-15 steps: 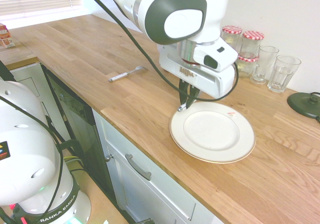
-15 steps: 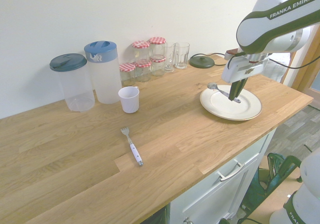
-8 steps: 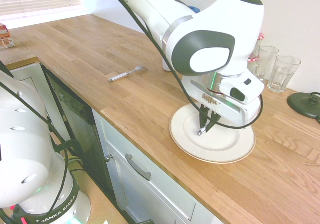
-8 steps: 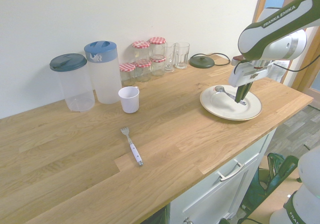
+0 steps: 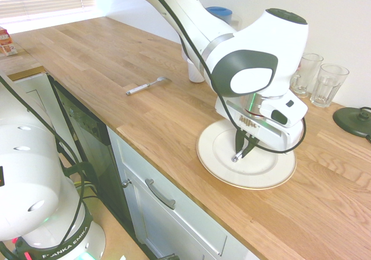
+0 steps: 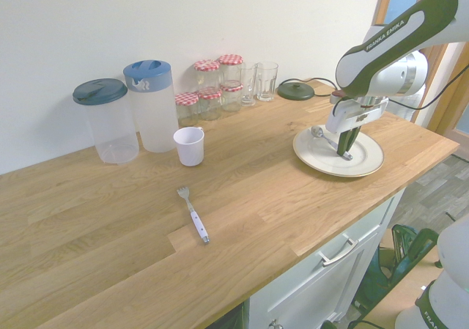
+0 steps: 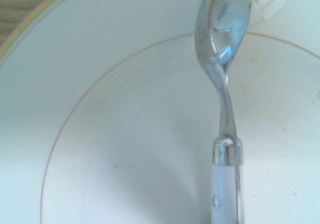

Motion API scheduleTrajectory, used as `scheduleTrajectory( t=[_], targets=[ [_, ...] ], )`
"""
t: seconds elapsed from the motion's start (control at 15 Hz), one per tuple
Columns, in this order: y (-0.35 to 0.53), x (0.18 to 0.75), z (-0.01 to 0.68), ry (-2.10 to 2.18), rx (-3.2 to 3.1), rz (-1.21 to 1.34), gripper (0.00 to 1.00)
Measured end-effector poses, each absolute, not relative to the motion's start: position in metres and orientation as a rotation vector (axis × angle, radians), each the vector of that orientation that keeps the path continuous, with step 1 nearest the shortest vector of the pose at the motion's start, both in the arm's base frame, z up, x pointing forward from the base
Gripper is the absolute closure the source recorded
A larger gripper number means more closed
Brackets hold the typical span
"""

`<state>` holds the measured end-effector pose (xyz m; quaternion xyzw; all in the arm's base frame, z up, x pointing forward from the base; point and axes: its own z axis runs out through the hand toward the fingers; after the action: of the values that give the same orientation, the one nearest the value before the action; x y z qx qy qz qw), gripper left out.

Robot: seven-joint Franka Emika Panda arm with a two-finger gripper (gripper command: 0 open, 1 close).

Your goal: Put the spoon into the plate

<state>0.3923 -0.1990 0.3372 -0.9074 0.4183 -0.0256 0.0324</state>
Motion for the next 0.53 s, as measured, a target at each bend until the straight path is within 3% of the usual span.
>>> scheduleTrajectory(
  t=[0.53],
  targets=[
    [-0.199,0.404,0.348,1.274,-2.801,-0.115,0.0]
  ],
)
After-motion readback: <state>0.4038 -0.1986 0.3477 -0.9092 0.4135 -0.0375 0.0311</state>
